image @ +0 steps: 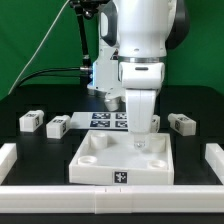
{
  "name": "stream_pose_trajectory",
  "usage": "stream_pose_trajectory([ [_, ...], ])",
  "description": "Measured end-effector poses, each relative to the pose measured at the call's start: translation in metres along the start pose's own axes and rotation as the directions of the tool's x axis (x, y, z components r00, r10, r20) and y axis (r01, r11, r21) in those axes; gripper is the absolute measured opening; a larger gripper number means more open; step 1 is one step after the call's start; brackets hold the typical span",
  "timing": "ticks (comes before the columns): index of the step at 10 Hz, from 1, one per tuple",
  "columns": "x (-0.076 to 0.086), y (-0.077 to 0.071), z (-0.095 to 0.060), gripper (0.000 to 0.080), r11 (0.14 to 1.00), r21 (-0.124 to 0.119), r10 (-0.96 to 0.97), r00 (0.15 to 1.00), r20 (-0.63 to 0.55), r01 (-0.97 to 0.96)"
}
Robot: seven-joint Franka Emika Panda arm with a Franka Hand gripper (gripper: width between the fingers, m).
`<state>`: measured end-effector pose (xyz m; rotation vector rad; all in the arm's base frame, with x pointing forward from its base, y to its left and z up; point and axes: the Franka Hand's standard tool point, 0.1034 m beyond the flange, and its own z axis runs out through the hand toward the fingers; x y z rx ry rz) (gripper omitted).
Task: Assemble one leg
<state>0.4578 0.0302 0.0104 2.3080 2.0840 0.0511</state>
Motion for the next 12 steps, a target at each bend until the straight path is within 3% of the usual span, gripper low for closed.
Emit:
stream_pose_trajectory([
  [3,-0.0047,0.0009,0.0039,0.065,1.0,0.005,0.009,1.0,0.001,-0.009],
  [6,-0.0048,0.0006,0.004,0.0251,1.0,0.005,0.009,1.0,0.001,-0.009],
  [7,-0.0048,0.0002,0.0041,0.0251,1.0,0.006,0.009,1.0,0.001,-0.009],
  [8,-0.0049,-0.0002,0.0042,0.0078,1.0,0.007,0.009,1.0,0.001,-0.009],
  [12,-0.005,-0.0003,0.0042,0.006,1.0,0.007,0.01,1.0,0.001,-0.01],
])
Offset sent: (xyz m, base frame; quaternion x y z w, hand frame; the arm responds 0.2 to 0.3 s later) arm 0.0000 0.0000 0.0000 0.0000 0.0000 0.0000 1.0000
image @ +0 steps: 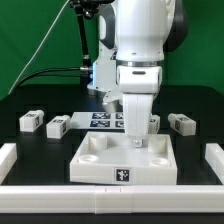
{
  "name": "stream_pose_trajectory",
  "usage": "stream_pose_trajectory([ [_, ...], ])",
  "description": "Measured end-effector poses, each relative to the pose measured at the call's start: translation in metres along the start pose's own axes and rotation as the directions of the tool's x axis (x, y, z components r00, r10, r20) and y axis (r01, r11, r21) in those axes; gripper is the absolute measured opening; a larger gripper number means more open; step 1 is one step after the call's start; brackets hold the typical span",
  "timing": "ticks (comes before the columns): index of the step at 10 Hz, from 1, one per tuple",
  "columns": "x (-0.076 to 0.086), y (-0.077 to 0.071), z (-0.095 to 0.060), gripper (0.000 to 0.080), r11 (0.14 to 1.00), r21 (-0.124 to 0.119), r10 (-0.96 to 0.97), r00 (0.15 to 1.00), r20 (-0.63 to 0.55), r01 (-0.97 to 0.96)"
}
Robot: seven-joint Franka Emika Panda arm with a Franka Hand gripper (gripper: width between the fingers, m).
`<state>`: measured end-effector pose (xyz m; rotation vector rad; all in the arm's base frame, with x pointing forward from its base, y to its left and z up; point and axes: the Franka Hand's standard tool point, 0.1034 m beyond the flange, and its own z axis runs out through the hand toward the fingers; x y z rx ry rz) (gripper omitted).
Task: Assemble one leg
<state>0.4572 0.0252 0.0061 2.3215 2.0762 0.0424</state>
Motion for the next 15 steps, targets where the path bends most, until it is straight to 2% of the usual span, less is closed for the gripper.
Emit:
stream_pose_trajectory([
  [3,0.0,0.0,0.0,0.006,1.0,0.0,0.0,1.0,0.0,0.0],
  [5,0.005,0.004,0.0,0.006,0.999,0.015,-0.042,0.999,0.012,0.042],
  [11,0.052,0.029,0.001,0.006,0.993,0.017,-0.115,0.993,0.004,0.115],
  [15,0.064,0.029,0.001,0.006,0.994,0.019,-0.111,0.994,0.005,0.11],
])
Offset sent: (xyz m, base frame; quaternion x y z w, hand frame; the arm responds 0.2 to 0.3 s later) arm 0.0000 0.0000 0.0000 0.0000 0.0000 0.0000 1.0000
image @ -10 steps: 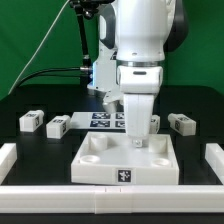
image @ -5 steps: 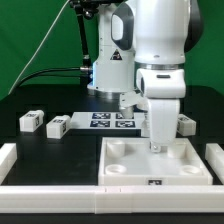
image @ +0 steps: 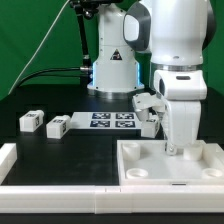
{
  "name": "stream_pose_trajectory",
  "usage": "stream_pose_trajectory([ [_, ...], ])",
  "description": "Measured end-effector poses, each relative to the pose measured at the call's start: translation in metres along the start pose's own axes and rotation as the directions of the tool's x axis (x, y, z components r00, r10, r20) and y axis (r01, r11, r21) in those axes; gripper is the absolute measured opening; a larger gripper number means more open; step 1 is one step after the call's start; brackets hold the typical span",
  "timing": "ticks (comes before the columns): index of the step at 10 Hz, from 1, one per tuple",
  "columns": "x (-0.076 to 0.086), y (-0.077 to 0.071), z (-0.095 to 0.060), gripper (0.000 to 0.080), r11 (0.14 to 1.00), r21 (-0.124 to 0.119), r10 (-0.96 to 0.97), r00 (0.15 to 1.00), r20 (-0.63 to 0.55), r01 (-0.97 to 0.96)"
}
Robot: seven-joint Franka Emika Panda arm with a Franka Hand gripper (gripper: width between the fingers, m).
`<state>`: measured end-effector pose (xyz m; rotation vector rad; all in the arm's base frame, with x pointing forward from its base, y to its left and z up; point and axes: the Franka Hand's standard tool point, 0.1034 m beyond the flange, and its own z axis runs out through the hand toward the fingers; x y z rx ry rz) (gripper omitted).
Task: Assemble one leg
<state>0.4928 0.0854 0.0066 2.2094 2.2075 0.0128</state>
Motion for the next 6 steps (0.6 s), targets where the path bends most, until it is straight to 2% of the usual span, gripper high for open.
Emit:
stream_pose_trajectory([
  [1,-0.0003,-0.0001,0.0001,0.0137,1.0,0.0,0.001,1.0,0.0,-0.001],
  [2,-0.0005,0.0,0.0001,0.0137,1.0,0.0,0.001,1.0,0.0,-0.001],
  [3,-0.0006,0.0,0.0001,0.0279,1.0,0.0,0.001,1.0,0.0,-0.001],
  [4,-0.0007,0.0,0.0001,0.0465,1.0,0.0,0.001,1.0,0.0,-0.001],
  [5,-0.0007,0.0,0.0001,0.0465,1.0,0.0,0.001,1.0,0.0,-0.001],
  [6,-0.0008,0.0,0.0001,0.0605,1.0,0.0,0.001,1.0,0.0,-0.001],
])
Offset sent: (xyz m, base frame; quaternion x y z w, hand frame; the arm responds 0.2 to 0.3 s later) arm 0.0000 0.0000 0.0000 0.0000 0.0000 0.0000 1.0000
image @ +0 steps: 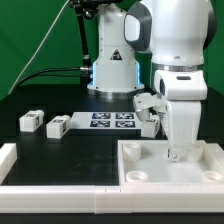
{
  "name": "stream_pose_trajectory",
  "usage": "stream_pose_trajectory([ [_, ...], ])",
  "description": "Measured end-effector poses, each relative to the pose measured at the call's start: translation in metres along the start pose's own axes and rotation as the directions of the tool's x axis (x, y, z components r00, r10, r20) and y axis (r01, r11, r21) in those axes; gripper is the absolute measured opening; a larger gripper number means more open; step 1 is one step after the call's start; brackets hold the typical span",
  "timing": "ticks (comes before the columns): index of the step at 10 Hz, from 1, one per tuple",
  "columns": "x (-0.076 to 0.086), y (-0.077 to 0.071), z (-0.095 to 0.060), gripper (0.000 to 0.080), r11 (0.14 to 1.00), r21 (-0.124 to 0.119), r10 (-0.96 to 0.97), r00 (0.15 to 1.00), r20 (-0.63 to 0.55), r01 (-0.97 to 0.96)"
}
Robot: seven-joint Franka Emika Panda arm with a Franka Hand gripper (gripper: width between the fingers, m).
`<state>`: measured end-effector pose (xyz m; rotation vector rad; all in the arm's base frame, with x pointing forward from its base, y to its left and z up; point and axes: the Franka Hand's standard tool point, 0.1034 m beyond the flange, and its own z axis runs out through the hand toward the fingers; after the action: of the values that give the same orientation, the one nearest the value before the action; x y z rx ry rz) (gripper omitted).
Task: Assemble one leg
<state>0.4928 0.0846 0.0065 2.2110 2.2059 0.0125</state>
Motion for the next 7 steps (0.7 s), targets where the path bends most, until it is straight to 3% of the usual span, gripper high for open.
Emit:
stream_pose_trajectory([
  [5,0.001,-0.001,-0.001,0.0649,1.0,-0.001,0.009,1.0,0.0,-0.009],
  [7,0.007,-0.008,-0.016,0.0649,0.998,-0.014,0.065,0.998,0.0,-0.065],
])
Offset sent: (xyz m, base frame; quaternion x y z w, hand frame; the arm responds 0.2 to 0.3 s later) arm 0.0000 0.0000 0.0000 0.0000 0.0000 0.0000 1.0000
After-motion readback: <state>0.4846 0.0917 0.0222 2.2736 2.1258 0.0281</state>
